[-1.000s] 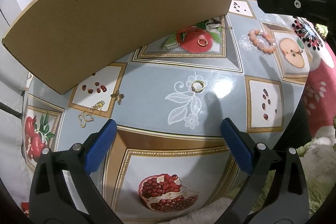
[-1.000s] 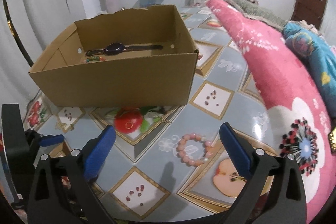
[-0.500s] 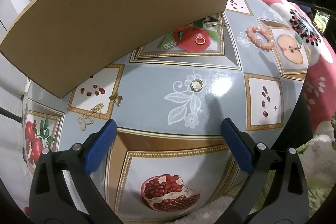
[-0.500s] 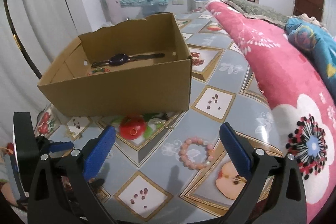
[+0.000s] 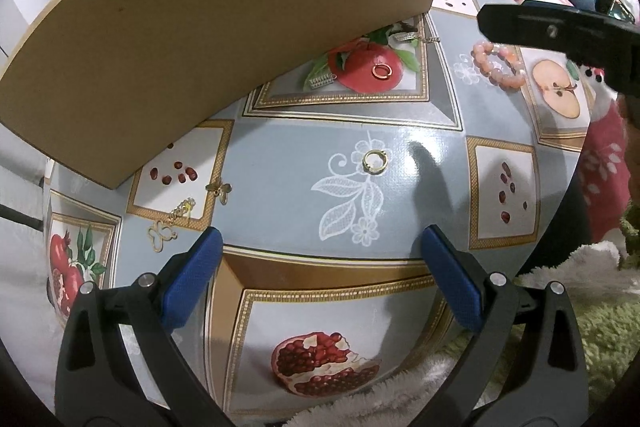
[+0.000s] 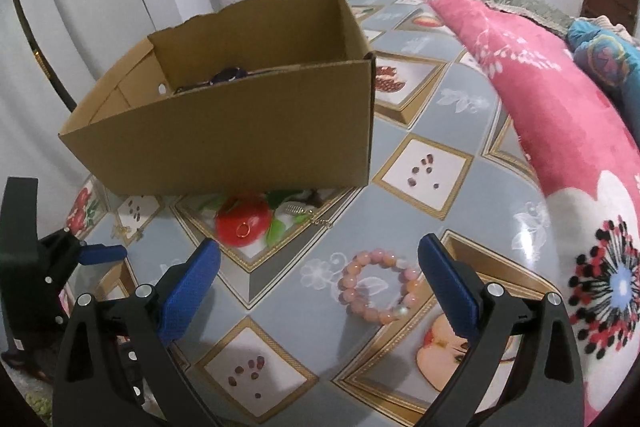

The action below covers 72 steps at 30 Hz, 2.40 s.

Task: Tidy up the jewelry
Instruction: 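Move the left tool toward the small gold charm on the table, then close the left gripper on the small gold charm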

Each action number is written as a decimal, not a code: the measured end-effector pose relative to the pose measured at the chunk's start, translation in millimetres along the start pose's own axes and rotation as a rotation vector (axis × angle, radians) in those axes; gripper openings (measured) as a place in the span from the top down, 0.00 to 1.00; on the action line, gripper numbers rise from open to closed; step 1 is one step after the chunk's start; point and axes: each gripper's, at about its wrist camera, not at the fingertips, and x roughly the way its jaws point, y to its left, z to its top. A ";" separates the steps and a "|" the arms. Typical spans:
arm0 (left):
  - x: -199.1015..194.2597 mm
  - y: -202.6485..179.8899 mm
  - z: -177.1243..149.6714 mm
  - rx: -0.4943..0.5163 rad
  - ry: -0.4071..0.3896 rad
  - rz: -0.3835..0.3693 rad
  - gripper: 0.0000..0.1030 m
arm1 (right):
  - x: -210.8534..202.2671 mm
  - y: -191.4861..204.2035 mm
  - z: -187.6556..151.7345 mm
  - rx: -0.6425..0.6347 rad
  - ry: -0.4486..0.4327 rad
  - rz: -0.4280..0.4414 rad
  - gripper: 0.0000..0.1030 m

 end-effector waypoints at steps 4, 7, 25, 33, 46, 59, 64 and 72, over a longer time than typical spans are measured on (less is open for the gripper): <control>1.8 0.9 1.5 -0.003 0.005 0.001 0.06 | 4.0 -2.3 -0.6 0.012 0.007 0.011 0.06; 1.7 1.7 1.0 -0.009 -0.002 0.001 0.06 | 3.3 -2.5 -1.1 0.014 0.005 0.005 0.06; -54.7 11.8 -57.4 -0.095 -0.317 0.086 0.08 | -25.5 18.2 -26.6 0.050 -0.022 0.040 0.06; -59.2 55.8 -59.4 -0.198 -0.370 0.046 0.45 | -13.4 42.2 -25.5 0.058 0.033 0.150 0.23; -38.2 86.0 -45.7 -0.176 -0.254 0.090 0.72 | 13.3 60.4 -13.0 0.033 0.103 0.184 0.42; -23.7 94.2 -42.0 -0.124 -0.205 0.056 0.72 | 27.7 57.8 -12.5 0.041 0.122 0.202 0.42; -24.1 95.2 -40.4 -0.083 -0.195 0.034 0.72 | 29.1 55.0 -13.5 0.051 0.123 0.211 0.42; -24.1 87.7 -32.6 -0.036 -0.175 0.039 0.82 | 26.0 50.6 -12.5 0.067 0.113 0.221 0.42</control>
